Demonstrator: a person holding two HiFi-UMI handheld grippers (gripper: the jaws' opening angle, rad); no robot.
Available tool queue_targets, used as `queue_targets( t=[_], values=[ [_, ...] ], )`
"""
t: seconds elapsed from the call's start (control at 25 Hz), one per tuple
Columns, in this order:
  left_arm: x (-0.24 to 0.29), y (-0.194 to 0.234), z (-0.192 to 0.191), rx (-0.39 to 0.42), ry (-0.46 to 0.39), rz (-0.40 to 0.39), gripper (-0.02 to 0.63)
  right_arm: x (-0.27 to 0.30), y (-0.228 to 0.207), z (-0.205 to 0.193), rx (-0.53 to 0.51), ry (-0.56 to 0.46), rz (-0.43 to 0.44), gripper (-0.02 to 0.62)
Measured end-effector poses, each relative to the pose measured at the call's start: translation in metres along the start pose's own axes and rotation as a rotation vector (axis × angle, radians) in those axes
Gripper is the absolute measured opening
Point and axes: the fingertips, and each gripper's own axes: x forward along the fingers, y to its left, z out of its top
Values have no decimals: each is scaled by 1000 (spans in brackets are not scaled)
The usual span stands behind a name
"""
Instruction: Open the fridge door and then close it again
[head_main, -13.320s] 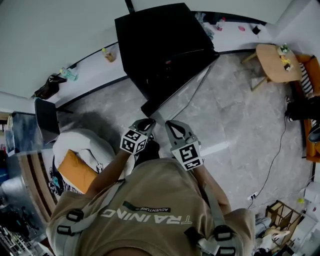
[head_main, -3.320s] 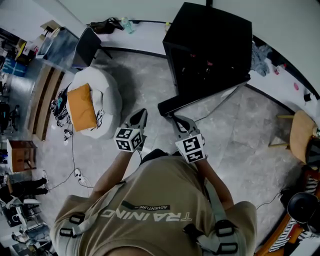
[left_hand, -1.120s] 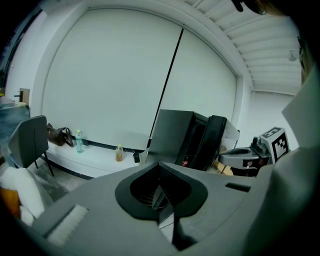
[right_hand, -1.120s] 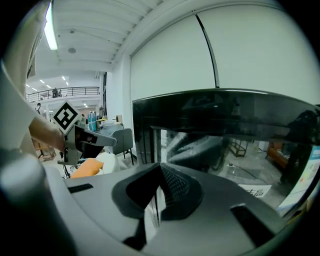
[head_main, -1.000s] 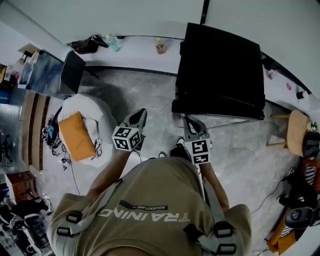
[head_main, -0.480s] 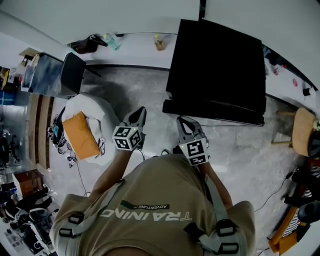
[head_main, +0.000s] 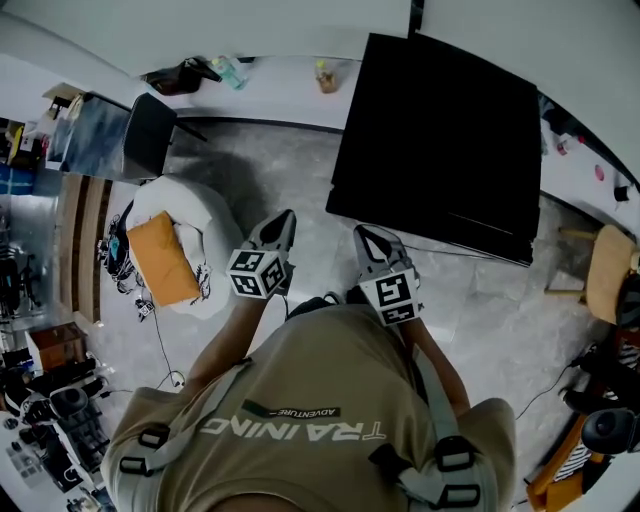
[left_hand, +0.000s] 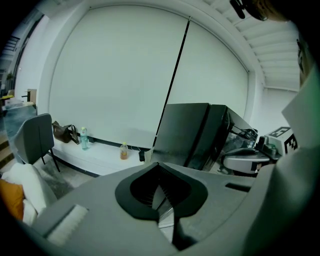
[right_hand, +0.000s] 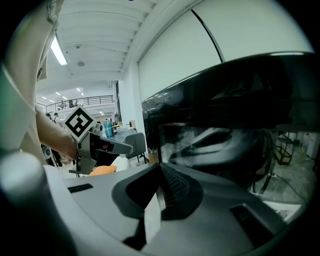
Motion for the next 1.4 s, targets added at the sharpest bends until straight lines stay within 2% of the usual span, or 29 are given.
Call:
queue_targets(
  t=[0.24,0.6,0.84,1.12,1.4],
  values=[
    [-7,0,-5,20,0,-39,0,4,3,-2,-14,15,-28,-5],
    [-22,12,5,73,-5,-169,0,-2,8,23,2,-2,-195,-3],
    [-38,23,3,65,-5,-258,2,-2,40,34,-9,-11,-272,-3],
    [-47,3,0,87,-9,-368,0,-15,74,27,-14,8,-316,-3],
    [-63,-12,25,117,-76,-366,0,-32,75,42,-38,-39,-314,-3]
  ],
)
